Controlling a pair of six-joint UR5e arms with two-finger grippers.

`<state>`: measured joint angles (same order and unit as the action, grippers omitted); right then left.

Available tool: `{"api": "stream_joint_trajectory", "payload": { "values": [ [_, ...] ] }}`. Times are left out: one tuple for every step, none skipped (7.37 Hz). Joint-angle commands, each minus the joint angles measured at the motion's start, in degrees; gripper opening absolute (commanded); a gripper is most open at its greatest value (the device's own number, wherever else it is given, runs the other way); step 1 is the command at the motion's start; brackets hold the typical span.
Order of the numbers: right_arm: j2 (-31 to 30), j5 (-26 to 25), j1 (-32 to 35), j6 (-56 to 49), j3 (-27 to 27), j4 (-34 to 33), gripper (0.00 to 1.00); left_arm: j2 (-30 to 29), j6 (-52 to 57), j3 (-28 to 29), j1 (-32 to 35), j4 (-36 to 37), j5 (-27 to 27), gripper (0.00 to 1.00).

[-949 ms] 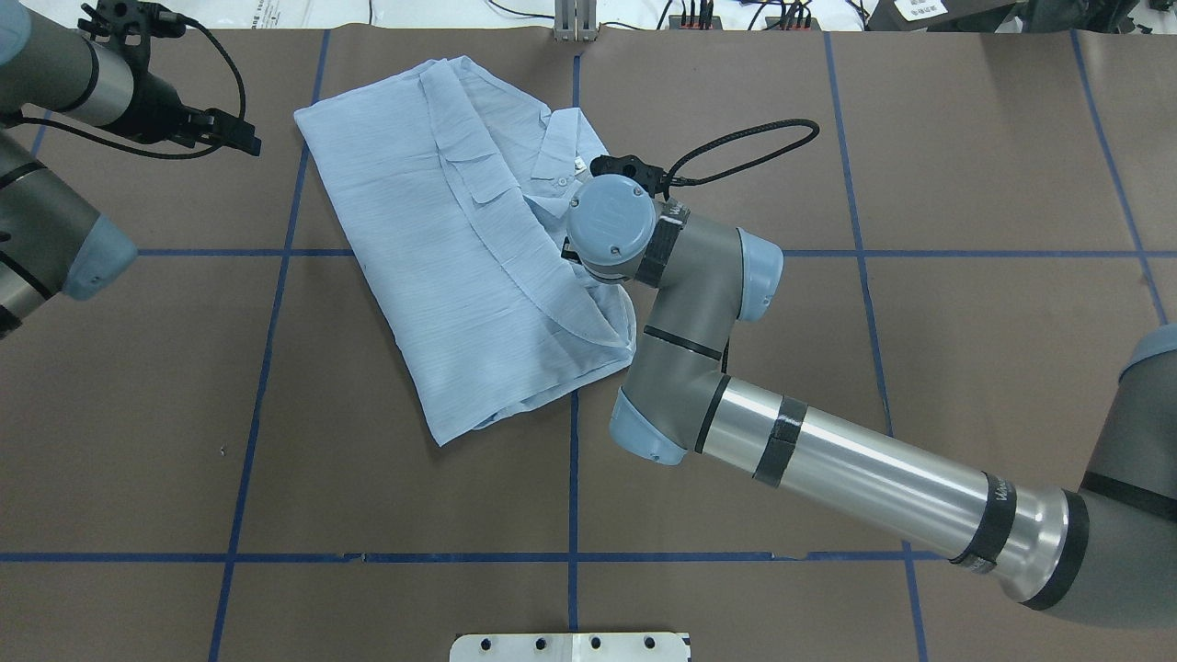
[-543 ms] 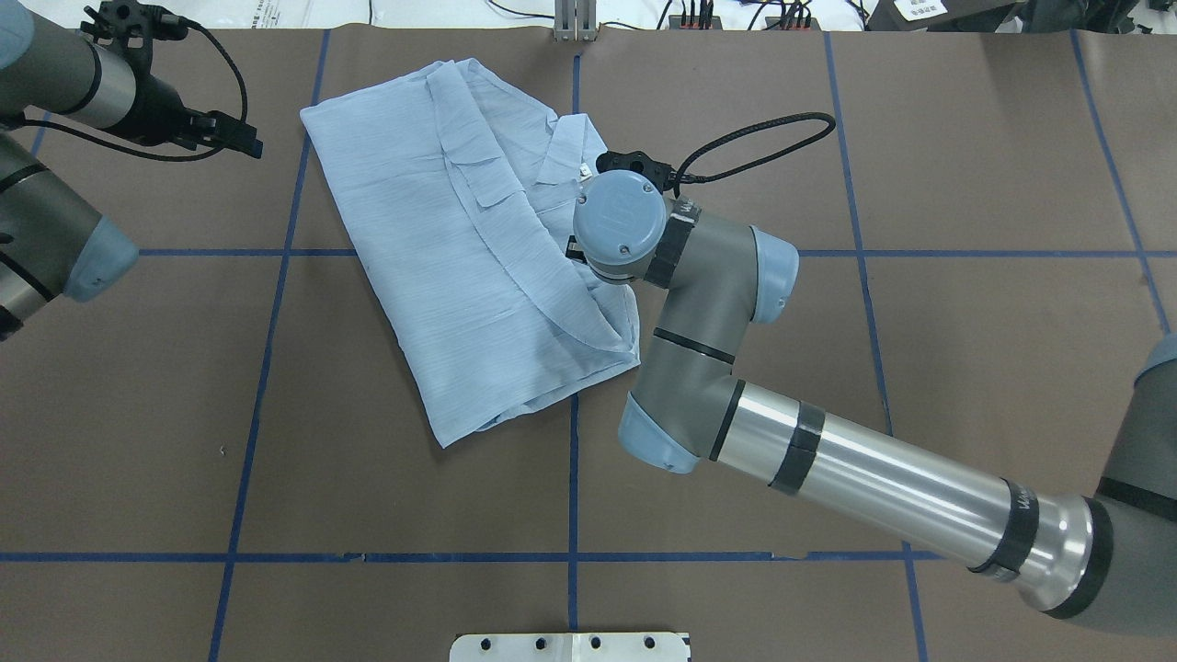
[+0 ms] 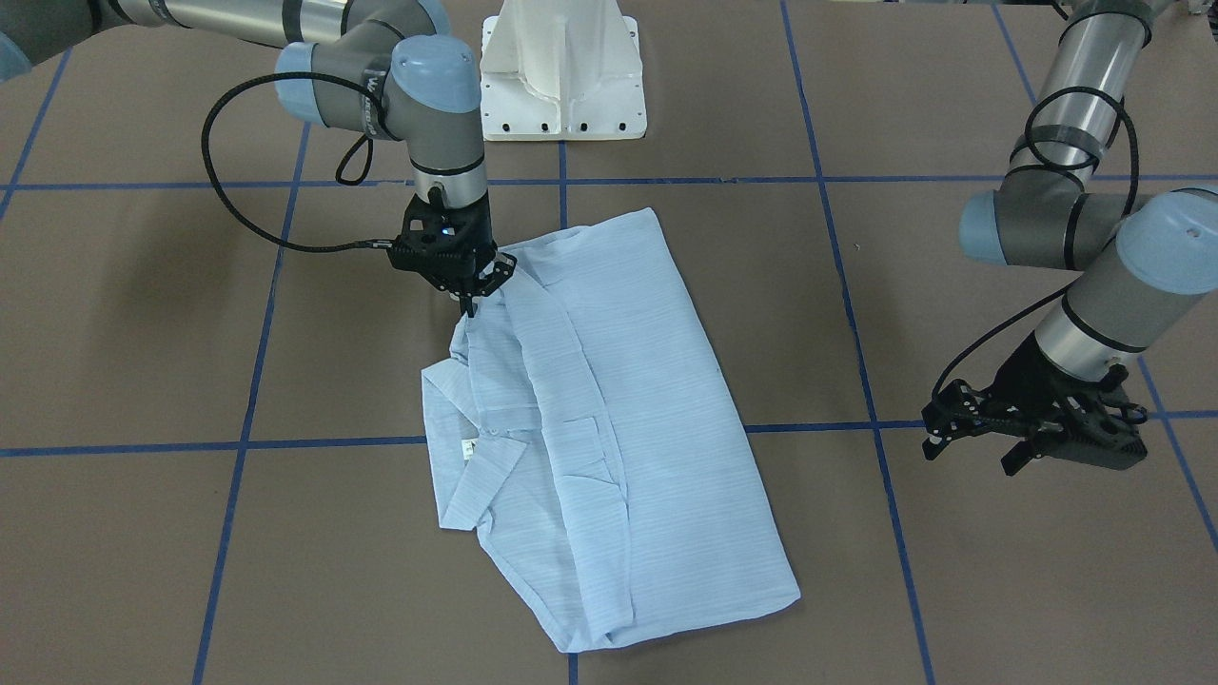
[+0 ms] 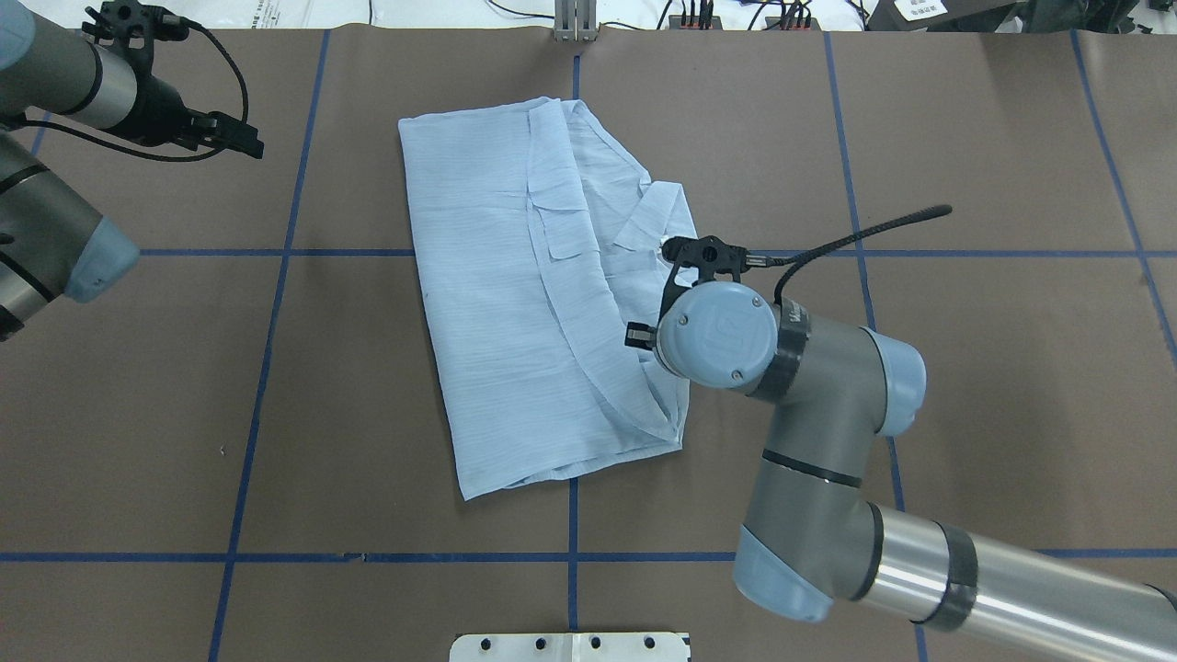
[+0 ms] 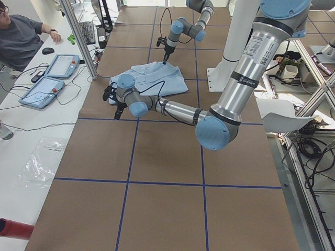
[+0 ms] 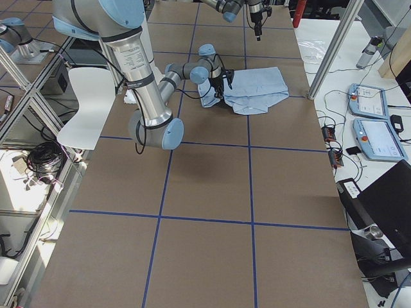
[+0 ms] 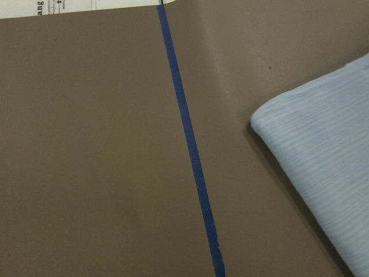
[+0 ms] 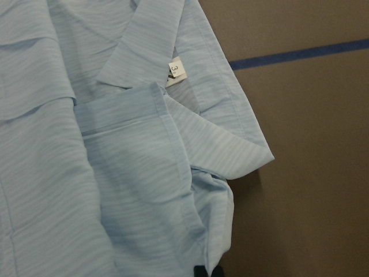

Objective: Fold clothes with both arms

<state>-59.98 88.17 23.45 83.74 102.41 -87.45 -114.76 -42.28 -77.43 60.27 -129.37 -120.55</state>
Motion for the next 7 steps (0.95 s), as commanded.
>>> {"api": "stream_joint_trajectory", "payload": {
  "values": [
    [-2.8,-4.4,-4.2,4.4,2.7,-0.6,0.00,0.1,0.0,-0.1,-0.1,-0.1,0.0,1.00],
    [-3.0,-5.1,-4.7,4.4,2.5,-0.6,0.00,0.4,0.0,0.0,-0.1,-0.2,-0.1,1.00],
    [-4.4,-5.6,-4.6,4.4,2.7,-0.5,0.05,0.7,0.0,-0.4,-0.1,-0.2,-0.1,1.00],
    [-5.0,-7.4,-4.7,3.6,2.6,-0.5,0.99,0.7,0.0,-0.5,-0.1,-0.2,-0.3,1.00],
    [-4.6,-7.1,-3.9,1.7,2.5,-0.6,1.00,0.8,0.0,-0.8,-0.1,-0.2,-0.3,1.00],
    [-4.3,-5.7,-1.6,-4.9,2.4,-0.7,1.00,0.8,0.0,-0.9,-0.1,-0.2,-0.5,1.00],
    [-2.3,-2.5,1.2,-8.5,2.2,-2.2,1.00,0.8,0.1,-0.9,-0.1,-0.2,-0.6,1.00]
  ]
}}
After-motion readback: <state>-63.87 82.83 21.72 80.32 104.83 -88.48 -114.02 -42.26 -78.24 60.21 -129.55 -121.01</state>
